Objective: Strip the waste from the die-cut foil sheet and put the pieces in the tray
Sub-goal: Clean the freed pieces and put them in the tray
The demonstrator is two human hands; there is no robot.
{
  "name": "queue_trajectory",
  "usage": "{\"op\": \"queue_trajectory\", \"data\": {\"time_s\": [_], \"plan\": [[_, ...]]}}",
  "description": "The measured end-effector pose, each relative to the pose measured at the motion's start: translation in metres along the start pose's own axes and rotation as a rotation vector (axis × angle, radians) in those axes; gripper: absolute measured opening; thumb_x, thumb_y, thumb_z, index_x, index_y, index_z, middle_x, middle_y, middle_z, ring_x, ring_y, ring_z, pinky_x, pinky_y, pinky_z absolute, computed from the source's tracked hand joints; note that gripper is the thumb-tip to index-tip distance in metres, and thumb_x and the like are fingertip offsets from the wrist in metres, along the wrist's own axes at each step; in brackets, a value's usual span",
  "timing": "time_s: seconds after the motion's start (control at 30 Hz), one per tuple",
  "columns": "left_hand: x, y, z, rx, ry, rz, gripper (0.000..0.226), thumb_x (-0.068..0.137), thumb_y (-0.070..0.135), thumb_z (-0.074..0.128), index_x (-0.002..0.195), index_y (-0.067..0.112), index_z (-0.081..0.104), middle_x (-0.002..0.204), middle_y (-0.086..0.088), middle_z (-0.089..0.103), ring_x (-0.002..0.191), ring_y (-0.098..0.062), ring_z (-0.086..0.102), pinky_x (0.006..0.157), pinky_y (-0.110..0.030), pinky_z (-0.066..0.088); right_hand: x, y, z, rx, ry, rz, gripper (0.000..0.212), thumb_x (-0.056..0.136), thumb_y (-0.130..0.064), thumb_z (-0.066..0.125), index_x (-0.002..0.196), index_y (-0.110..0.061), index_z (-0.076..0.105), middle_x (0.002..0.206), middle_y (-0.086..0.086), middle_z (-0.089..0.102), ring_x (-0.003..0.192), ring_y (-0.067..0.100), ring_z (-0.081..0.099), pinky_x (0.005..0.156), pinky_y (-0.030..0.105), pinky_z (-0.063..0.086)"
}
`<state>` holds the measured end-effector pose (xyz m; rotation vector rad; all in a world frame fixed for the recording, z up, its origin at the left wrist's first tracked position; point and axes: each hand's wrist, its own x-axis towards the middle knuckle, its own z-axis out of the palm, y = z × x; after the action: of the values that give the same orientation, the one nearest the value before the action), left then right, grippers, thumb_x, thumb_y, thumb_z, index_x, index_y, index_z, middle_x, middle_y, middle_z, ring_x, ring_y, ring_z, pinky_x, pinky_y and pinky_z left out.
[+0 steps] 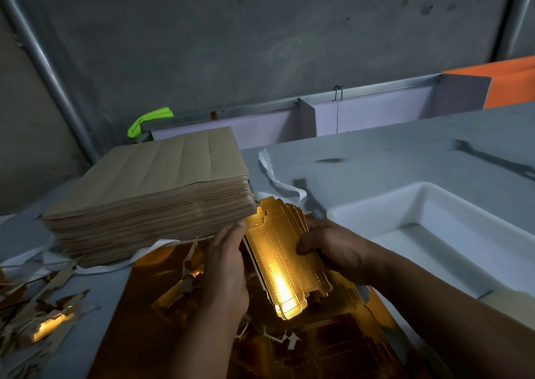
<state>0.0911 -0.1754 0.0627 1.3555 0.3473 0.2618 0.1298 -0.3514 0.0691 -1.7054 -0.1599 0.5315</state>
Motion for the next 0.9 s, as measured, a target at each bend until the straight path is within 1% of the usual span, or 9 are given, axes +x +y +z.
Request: {"op": "queue_trajectory", "data": {"time_s": [0.13,0.2,0.33,0.4,0.5,0.6,0.67,0.8,0.9], "plan": [[-0.001,0.001,0.008,-0.040,0.059,-0.012,0.017,0.097,0.038,0.053,0.087,0.044,0.066,0.124,-0.003,0.062,0.118,-0.027,0.057,0.102,-0.056,0.043,-0.001,-0.001,0.001,0.016,-0.028,0.008,0.030,0.091,-0.011,0.057,0.120,-0.006,0.059,0.114,0.022,0.068,0.102,0.039,0.068,0.096,0.054,0.052],[0.000,0.001,0.010,-0.105,0.069,-0.044,0.014,0.095,0.041,0.055,0.095,0.038,0.068,0.116,-0.005,0.068,0.111,-0.029,0.062,0.098,-0.057,0.046,0.000,-0.001,0.001,0.025,-0.039,0.013,0.031,0.091,-0.012,0.056,0.122,-0.005,0.057,0.116,0.022,0.067,0.104,0.040,0.067,0.097,0.053,0.052],[0.001,0.002,0.013,-0.267,0.044,-0.192,0.029,0.090,0.047,0.061,0.111,0.028,0.068,0.102,-0.008,0.074,0.095,-0.032,0.069,0.081,-0.048,0.054,0.000,-0.001,0.002,0.051,-0.030,0.021,0.035,0.092,-0.014,0.056,0.125,-0.005,0.053,0.120,0.023,0.064,0.108,0.041,0.064,0.101,0.054,0.049],[0.001,0.003,0.012,-0.298,0.009,-0.230,0.034,0.090,0.048,0.061,0.116,0.028,0.066,0.105,-0.010,0.073,0.097,-0.035,0.068,0.080,-0.049,0.054,0.000,-0.002,0.001,0.074,-0.028,0.025,0.031,0.093,-0.014,0.055,0.123,-0.007,0.053,0.116,0.021,0.065,0.104,0.040,0.065,0.095,0.048,0.053],[0.003,0.003,0.008,-0.303,-0.017,-0.256,0.038,0.089,0.046,0.062,0.122,0.026,0.062,0.112,-0.012,0.071,0.102,-0.036,0.066,0.086,-0.054,0.052,0.000,-0.003,-0.001,0.114,-0.021,0.032,0.024,0.094,-0.014,0.052,0.118,-0.014,0.053,0.105,0.016,0.068,0.091,0.033,0.069,0.076,0.038,0.056],[0.004,0.002,0.003,-0.243,-0.031,-0.220,0.031,0.091,0.037,0.061,0.118,0.022,0.063,0.110,-0.010,0.072,0.103,-0.032,0.066,0.090,-0.053,0.051,0.000,-0.002,-0.003,0.161,-0.017,0.031,0.027,0.092,-0.016,0.051,0.119,-0.013,0.054,0.093,0.014,0.071,0.077,0.030,0.072,0.065,0.035,0.056],[0.005,-0.001,0.000,-0.198,-0.040,-0.177,0.020,0.094,0.030,0.058,0.111,0.020,0.065,0.103,-0.009,0.075,0.099,-0.029,0.069,0.081,-0.046,0.054,-0.001,-0.002,-0.004,0.202,0.001,0.027,0.029,0.090,-0.017,0.052,0.118,-0.011,0.056,0.087,0.014,0.073,0.071,0.029,0.073,0.060,0.034,0.057],[0.007,-0.005,-0.004,-0.129,-0.081,-0.075,0.019,0.099,0.017,0.051,0.107,0.028,0.065,0.094,-0.004,0.076,0.087,-0.025,0.072,0.064,-0.040,0.057,-0.002,-0.002,-0.007,0.244,0.054,0.035,0.027,0.088,-0.018,0.055,0.114,-0.011,0.061,0.084,0.014,0.075,0.070,0.031,0.073,0.060,0.035,0.058],[0.002,-0.004,-0.003,-0.030,-0.117,0.039,0.022,0.098,0.014,0.053,0.103,0.032,0.064,0.094,-0.006,0.075,0.086,-0.026,0.073,0.063,-0.040,0.059,-0.003,-0.004,-0.005,0.248,0.114,0.040,0.023,0.089,-0.014,0.055,0.109,-0.007,0.062,0.087,0.016,0.072,0.074,0.030,0.072,0.065,0.036,0.057]]}}
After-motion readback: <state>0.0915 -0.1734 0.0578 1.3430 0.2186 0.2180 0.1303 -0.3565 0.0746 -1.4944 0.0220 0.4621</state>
